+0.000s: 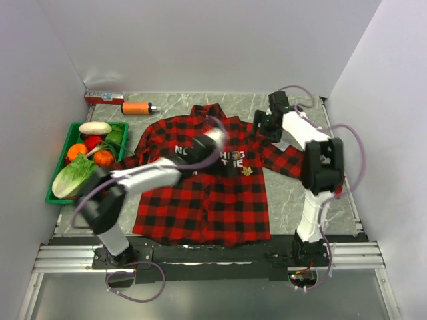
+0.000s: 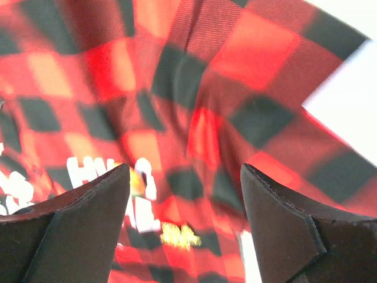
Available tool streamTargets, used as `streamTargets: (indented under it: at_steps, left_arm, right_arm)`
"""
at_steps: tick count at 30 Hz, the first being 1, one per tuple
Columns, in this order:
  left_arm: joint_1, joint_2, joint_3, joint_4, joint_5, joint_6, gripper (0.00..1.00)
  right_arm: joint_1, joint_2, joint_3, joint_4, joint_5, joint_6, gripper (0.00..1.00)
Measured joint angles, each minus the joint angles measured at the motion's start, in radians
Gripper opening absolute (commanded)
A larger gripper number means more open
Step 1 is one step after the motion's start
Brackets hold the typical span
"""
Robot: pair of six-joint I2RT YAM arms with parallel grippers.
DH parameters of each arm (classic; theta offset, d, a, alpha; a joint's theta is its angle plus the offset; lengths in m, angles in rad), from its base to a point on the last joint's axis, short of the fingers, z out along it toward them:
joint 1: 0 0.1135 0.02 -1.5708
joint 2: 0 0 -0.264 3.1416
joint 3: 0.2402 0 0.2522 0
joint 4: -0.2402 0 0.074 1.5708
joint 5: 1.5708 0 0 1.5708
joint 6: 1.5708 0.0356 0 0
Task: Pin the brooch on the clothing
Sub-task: Reset both arms
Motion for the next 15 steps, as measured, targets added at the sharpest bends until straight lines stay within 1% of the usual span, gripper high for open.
streamTargets:
  at_steps: [5, 9, 12, 13, 15]
  left_arm:
    - [0.322, -0.216, -0.075, 0.003, 0.007, 0.006, 0.96]
    - [0.564, -0.365, -0.132, -0.016, 0.065, 0.027, 0.96]
    - [0.695, -0.502, -0.166, -0.061, 0.109, 0.061, 0.96]
    - [0.719, -0.551, -0.169, -0.077, 0.114, 0.078, 0.96]
    - [0.734, -0.645, -0.169, -0.095, 0.116, 0.108, 0.96]
  right_arm:
    - [-0.016, -0.302, -0.218, 0.098, 0.039, -0.025, 0.82]
    - [-0.065, -0.547, -0.435, 0.204, 0.046, -0.021, 0.83]
    - [-0.095, -0.746, -0.599, 0.231, 0.075, -0.016, 0.83]
    - [-0.095, -0.807, -0.64, 0.233, 0.082, -0.015, 0.83]
    - [-0.094, -0.922, -0.715, 0.256, 0.093, -0.014, 0.84]
